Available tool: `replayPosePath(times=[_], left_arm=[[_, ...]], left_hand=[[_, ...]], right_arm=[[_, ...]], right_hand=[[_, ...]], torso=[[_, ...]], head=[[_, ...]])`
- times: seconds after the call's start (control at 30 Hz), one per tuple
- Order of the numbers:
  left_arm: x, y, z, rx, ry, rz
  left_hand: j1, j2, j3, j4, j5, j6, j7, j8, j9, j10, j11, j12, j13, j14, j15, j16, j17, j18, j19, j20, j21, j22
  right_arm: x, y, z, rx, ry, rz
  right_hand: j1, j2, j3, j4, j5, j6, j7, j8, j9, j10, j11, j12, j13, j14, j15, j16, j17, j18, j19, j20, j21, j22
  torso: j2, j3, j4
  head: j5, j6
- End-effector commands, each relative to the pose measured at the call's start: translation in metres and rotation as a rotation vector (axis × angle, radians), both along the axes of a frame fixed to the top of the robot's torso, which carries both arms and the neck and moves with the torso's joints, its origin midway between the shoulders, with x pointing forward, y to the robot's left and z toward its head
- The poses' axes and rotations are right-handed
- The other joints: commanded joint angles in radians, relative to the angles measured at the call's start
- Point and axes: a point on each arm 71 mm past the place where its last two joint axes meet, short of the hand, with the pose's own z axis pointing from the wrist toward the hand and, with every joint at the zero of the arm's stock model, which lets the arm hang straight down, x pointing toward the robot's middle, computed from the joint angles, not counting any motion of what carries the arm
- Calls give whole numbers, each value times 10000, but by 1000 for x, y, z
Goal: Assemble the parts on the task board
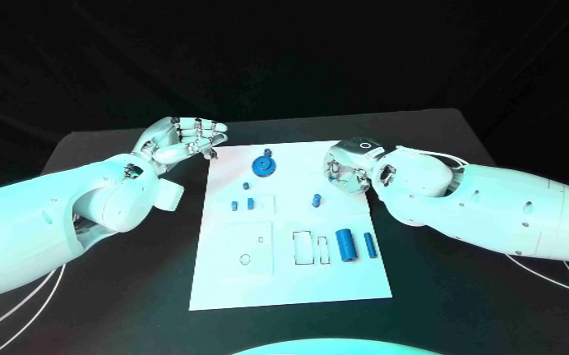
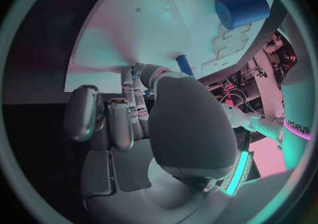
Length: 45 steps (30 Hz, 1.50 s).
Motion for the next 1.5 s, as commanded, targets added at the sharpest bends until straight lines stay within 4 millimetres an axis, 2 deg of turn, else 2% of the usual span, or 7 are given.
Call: replayPosePath(times=[0.03,0.4,0.6,0.8,0.97,1.17,1.5], left_arm=[[-1,-2,1,-84,44,-144],[-1,-2,0,-51,79,-150],[-1,-2,0,-34,83,-149],[-2,-2,0,-15,78,-143],[-2,-2,1,-11,76,-142],[-2,-2,1,-18,74,-163],[-3,-3,1,-21,72,-173]], left_hand=[[39,67,-78,-7,35,-78,10,-56,-8,-96,3,24,-16,-61,17,-48,-15,55,14,88,-56,-10],[57,70,-105,-13,27,-102,31,-65,-11,-146,23,30,-20,-89,34,-58,-23,53,6,101,-78,-23],[66,73,-111,-16,27,-111,36,-69,-12,-162,28,33,-21,-101,39,-62,-26,53,2,105,-86,-27],[80,76,-124,-20,29,-131,47,-77,-14,-189,39,38,-24,-124,49,-69,-32,52,-8,113,-100,-34],[93,81,-127,-26,33,-140,51,-81,-15,-202,43,42,-24,-135,52,-73,-35,52,-12,117,-107,-37],[93,81,-127,-26,33,-140,51,-81,-15,-202,43,42,-24,-135,52,-73,-35,52,-12,117,-107,-37],[113,91,-130,-34,38,-150,56,-85,-16,-217,48,50,-25,-149,56,-77,-39,53,-17,121,-114,-40]], right_arm=[[-4,-2,-16,-719,672,-55],[-8,6,-28,-802,859,20],[-10,9,-33,-947,1031,20],[-11,8,-35,-1117,1144,-5],[-12,9,-34,-922,881,44],[-14,10,-31,-624,448,100],[-15,10,-25,-202,-115,79]], right_hand=[[39,130,11,-126,6,104,-17,59,26,135,-6,39,22,553,-109,23,-8,-70,76,-14,89,557],[-89,89,5,-170,13,75,0,43,36,138,7,-30,16,522,-108,-47,-111,-60,52,-24,24,548],[-329,7,59,-176,165,-128,88,-97,5,-64,106,-267,-59,511,-40,-45,-120,-51,9,10,-69,539],[-394,69,210,-302,803,-32,79,-72,57,25,103,-370,-97,526,-42,26,-47,-64,32,26,42,630],[-320,328,356,-585,1254,312,-30,152,221,467,-43,-319,-41,505,-167,4,-89,-108,128,-26,369,820],[-329,467,547,-845,1302,410,-86,268,352,750,-126,-319,14,520,-257,62,-14,-175,242,-85,757,1030],[-401,492,668,-983,1220,448,-109,324,432,885,-161,-336,48,515,-296,50,-40,-188,262,-107,840,1091]], torso=[[2,6,2],[-10,4,-3],[-8,-4,0],[-10,-8,0],[-7,-3,0],[-7,2,1],[-11,-2,1]], head=[[-2,-38],[-15,-62],[-33,-75],[-39,-84],[-53,-98],[-46,-98],[-40,-89]])
